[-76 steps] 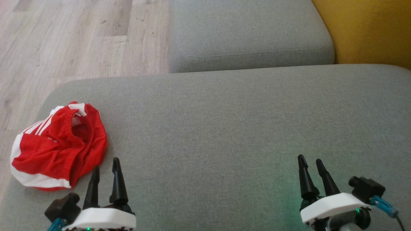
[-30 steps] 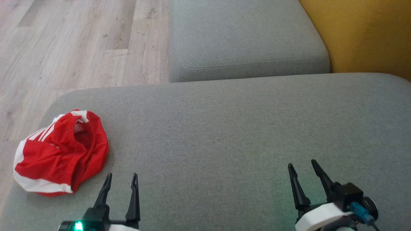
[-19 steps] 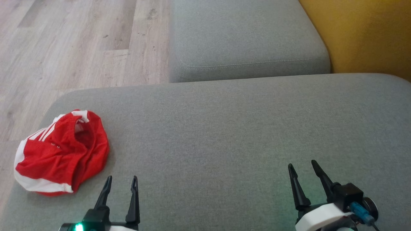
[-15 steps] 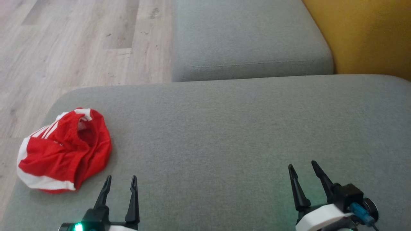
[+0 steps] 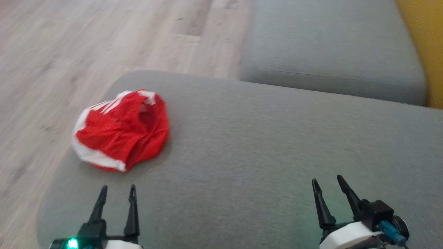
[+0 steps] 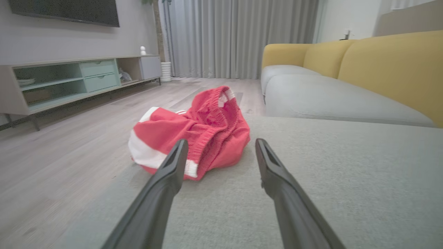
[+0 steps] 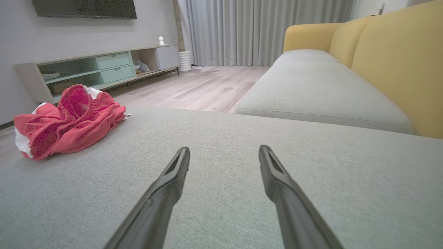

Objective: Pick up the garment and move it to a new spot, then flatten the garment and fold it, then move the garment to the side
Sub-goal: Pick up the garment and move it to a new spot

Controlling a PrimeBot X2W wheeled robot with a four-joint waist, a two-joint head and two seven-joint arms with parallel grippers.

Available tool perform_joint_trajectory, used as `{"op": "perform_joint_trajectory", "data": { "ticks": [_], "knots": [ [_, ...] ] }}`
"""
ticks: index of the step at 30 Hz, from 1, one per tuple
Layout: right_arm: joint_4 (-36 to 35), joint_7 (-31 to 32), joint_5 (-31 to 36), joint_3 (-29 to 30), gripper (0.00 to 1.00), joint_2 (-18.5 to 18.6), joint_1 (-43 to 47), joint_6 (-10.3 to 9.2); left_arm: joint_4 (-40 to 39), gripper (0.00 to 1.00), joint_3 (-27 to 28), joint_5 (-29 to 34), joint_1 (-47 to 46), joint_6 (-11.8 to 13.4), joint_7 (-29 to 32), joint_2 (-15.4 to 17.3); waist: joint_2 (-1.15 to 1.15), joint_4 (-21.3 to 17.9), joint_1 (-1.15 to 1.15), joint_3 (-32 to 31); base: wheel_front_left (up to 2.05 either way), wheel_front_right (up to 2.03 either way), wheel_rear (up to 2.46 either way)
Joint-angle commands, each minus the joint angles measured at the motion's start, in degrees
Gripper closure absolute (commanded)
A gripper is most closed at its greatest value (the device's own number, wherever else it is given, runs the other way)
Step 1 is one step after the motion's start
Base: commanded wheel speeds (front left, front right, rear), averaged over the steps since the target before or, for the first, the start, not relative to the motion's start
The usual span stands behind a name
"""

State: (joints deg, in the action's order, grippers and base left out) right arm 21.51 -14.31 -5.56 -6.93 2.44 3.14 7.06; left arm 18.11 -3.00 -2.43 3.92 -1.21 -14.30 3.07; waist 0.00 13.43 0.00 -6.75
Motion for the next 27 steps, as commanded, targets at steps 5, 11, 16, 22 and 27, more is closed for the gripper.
{"op": "perform_joint_trajectory", "data": {
  "ticks": [5,11,16,22,27],
  "knots": [
    [-2.2,-0.7,-0.3,-0.3,0.0,0.4,-2.7,0.43,-2.8,0.0,3.4,0.7,-2.8,0.1,-0.7,0.9,0.0,7.9,0.0,1.3,0.0,0.0,0.0],
    [-2.5,-0.7,0.7,1.4,0.0,0.4,-3.1,0.43,-5.4,0.0,4.5,1.1,-4.6,0.1,-0.7,1.6,0.0,11.9,0.0,3.9,0.0,0.0,0.0],
    [-3.0,-0.7,2.7,3.5,0.0,0.4,-3.8,0.43,-9.2,0.0,5.3,1.6,-8.9,-0.2,-0.7,3.3,0.0,13.3,0.0,7.1,0.0,0.0,0.0],
    [-5.6,-0.7,7.1,5.7,0.0,0.6,-6.9,0.43,-11.7,0.0,4.4,1.8,-19.0,-2.4,-0.7,6.0,0.0,11.6,0.0,14.3,0.0,0.0,0.0],
    [-7.7,-0.7,8.8,7.5,0.0,2.5,-9.5,0.43,-7.2,0.0,3.5,0.5,-27.8,-4.2,-0.7,6.9,0.0,9.1,0.0,19.6,0.0,0.0,0.0]
  ]
}}
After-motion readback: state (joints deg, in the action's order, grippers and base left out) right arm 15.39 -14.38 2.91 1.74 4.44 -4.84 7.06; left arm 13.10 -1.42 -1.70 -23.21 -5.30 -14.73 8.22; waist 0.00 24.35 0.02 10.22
